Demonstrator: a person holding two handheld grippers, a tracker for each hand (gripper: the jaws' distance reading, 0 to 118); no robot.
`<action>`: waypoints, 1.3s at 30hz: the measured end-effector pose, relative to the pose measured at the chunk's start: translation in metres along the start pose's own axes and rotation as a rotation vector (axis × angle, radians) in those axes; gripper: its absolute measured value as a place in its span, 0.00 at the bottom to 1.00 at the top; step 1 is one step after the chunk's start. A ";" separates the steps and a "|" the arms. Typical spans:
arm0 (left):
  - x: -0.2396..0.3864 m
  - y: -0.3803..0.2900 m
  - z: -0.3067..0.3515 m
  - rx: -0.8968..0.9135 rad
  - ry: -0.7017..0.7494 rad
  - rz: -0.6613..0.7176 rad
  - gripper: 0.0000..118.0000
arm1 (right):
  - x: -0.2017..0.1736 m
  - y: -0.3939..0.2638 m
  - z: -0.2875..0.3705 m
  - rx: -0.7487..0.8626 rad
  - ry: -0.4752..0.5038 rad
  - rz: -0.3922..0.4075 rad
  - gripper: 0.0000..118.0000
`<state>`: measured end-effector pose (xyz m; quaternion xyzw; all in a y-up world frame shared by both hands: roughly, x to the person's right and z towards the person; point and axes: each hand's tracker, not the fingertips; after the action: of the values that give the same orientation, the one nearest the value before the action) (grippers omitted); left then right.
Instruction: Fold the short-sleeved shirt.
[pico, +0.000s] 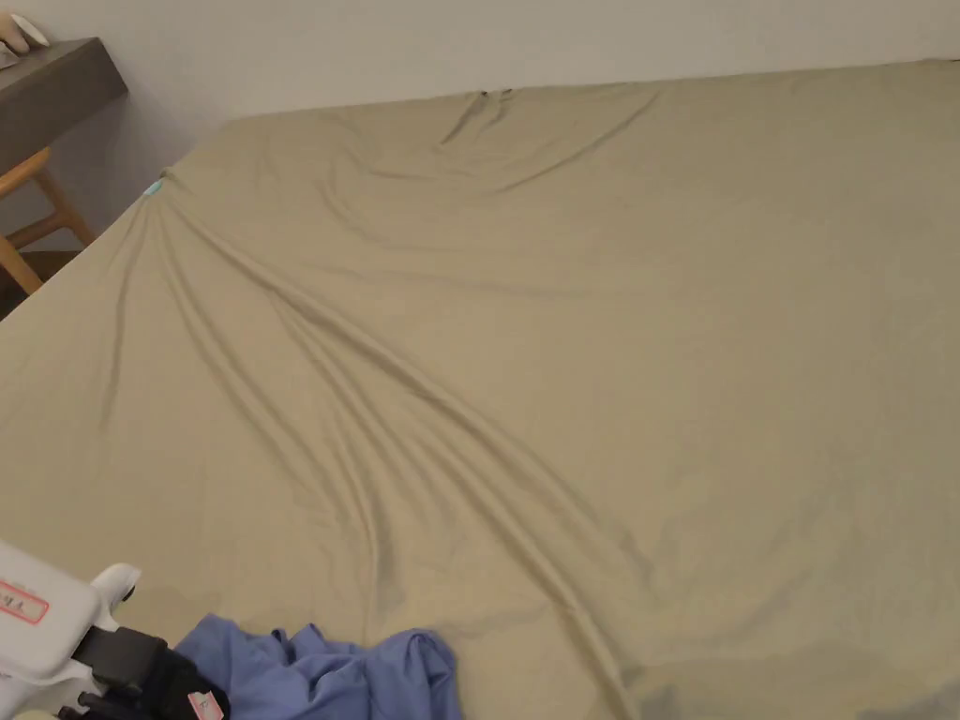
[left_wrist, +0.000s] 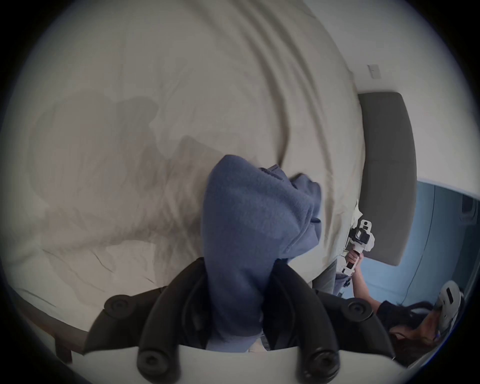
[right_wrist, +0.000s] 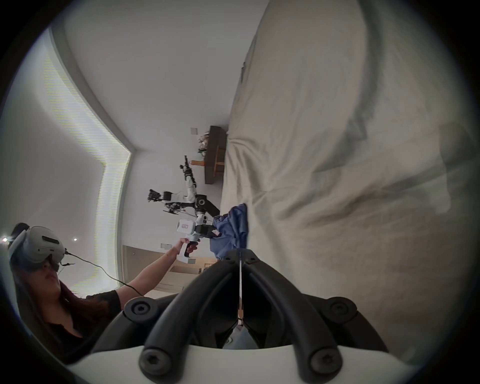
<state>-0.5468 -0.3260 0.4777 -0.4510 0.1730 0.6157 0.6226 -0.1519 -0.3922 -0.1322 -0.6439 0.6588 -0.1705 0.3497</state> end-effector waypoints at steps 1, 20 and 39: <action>0.000 -0.003 -0.007 0.015 0.015 0.014 0.23 | -0.004 0.001 0.003 -0.004 -0.009 -0.005 0.03; 0.291 -0.157 0.083 1.244 0.317 -0.190 1.00 | -0.194 0.051 0.148 0.516 -0.725 0.552 0.03; 0.589 -0.269 0.019 1.682 0.366 -0.823 0.00 | -0.424 -0.028 0.211 1.053 -0.781 1.059 0.03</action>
<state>-0.1978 0.0930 0.1278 0.0295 0.4816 -0.0580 0.8740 -0.0193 0.0629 -0.1578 -0.0155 0.5399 -0.0337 0.8409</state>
